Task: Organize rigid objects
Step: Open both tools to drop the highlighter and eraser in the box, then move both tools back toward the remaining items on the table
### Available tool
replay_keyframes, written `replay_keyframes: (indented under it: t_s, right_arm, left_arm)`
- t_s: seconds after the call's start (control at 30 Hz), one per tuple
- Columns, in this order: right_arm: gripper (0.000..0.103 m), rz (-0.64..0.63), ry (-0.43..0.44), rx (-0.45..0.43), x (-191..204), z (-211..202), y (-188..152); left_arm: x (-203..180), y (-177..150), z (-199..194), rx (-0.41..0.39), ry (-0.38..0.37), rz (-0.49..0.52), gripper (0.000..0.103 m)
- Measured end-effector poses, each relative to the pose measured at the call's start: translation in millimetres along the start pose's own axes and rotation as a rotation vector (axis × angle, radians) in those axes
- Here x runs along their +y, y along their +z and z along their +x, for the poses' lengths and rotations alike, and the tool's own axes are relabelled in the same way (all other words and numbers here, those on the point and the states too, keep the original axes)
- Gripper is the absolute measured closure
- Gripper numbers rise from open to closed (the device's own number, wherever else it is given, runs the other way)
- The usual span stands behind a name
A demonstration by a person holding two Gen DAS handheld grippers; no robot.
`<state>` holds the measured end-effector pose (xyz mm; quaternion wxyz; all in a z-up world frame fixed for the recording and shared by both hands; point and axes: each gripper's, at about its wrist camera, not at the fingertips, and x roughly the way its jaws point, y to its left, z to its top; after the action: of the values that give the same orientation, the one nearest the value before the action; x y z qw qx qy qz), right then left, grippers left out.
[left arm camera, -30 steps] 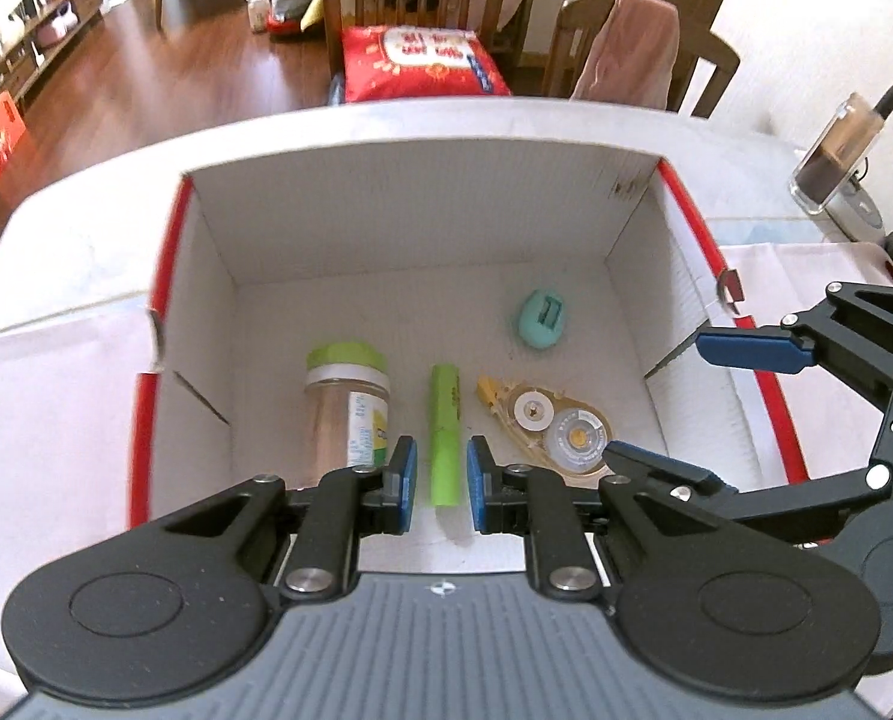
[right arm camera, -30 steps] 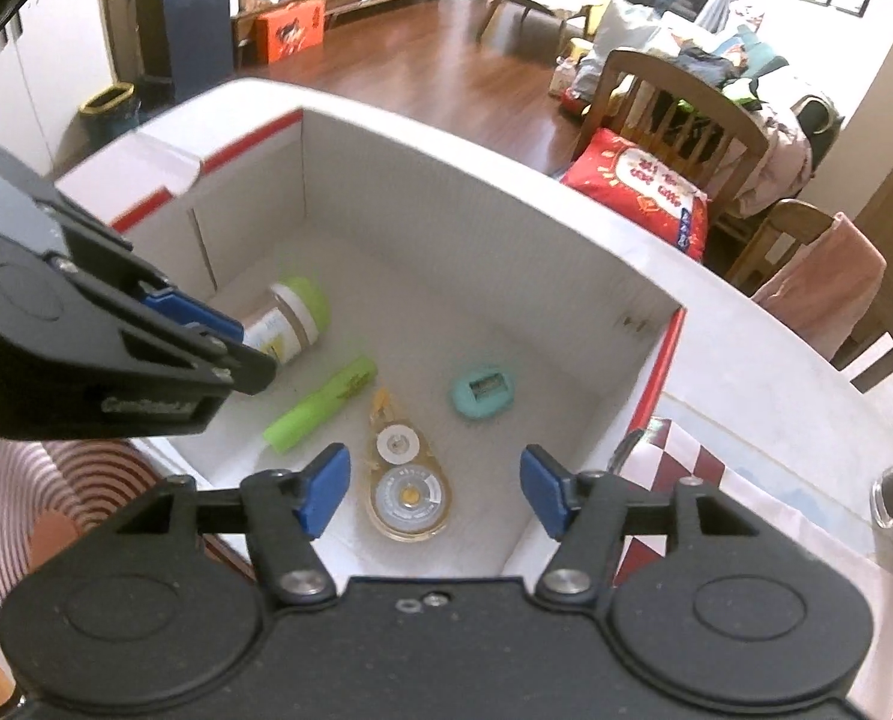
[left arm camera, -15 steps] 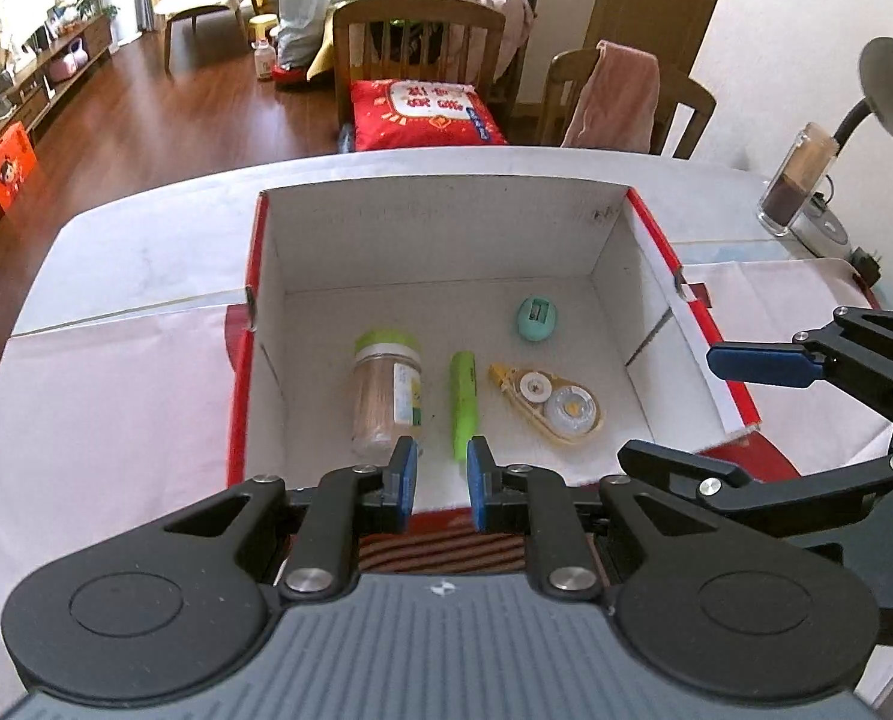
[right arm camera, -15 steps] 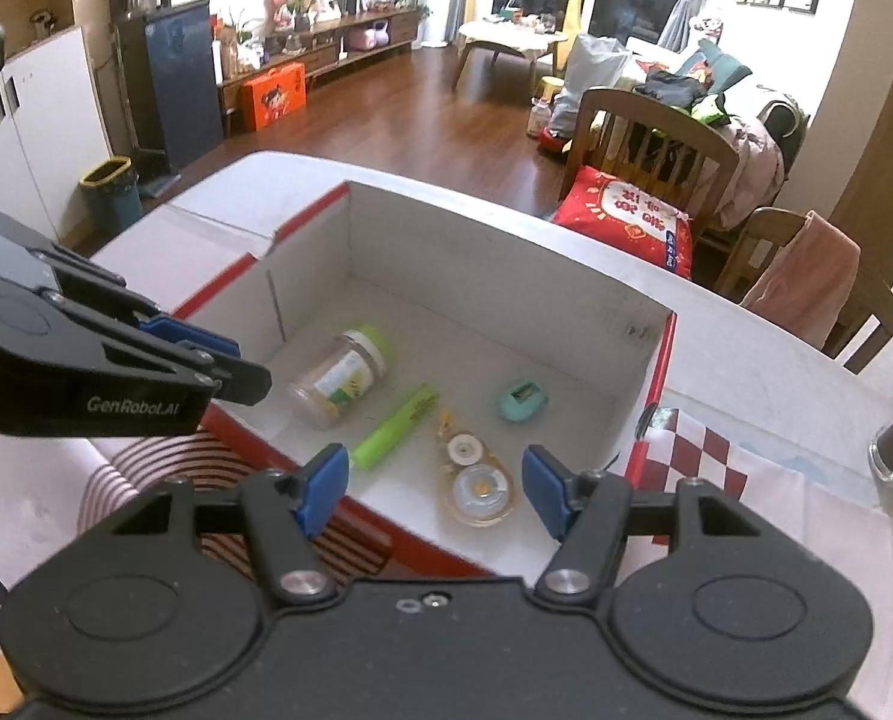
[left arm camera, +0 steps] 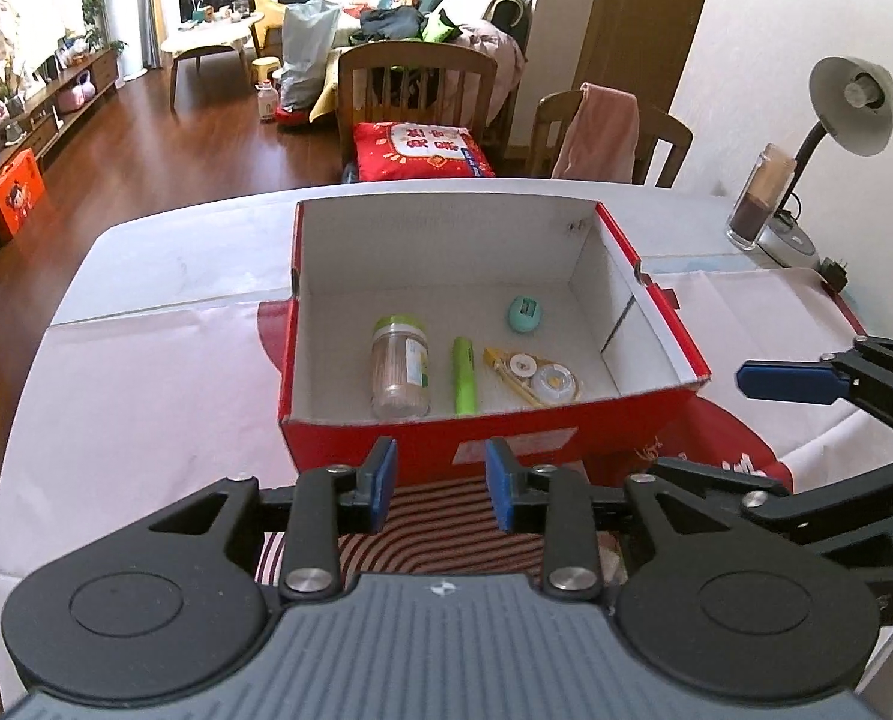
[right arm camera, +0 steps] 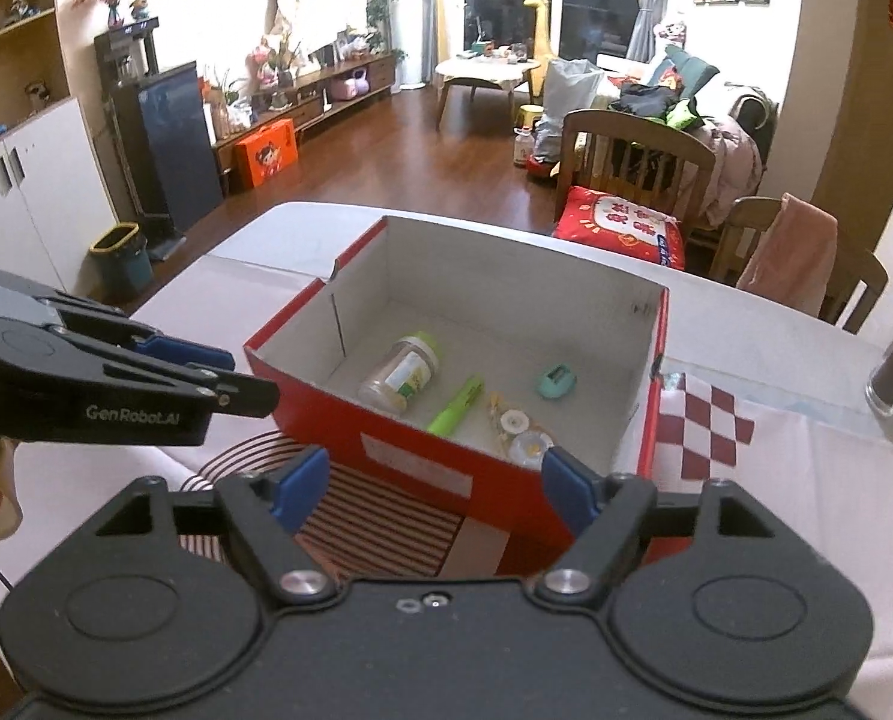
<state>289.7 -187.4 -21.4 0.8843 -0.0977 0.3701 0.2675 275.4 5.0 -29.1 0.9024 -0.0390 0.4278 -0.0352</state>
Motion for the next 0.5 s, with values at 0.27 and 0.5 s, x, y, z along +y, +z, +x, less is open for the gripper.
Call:
replay_keyframes:
  t_s: [0.27, 0.5]
  right_arm:
    - [0.019, 0.059, 0.013, -0.046, 5.4, -32.8, -34.6]
    - [0.014, 0.113, -0.011, -0.066, 9.7, -50.4, -66.6]
  left_arm:
    - [0.5, -33.3, -29.7, -0.055, -0.012, 0.026, 0.071]
    - [-0.9, -62.8, -52.6, -0.129, -0.011, 0.039, 0.026]
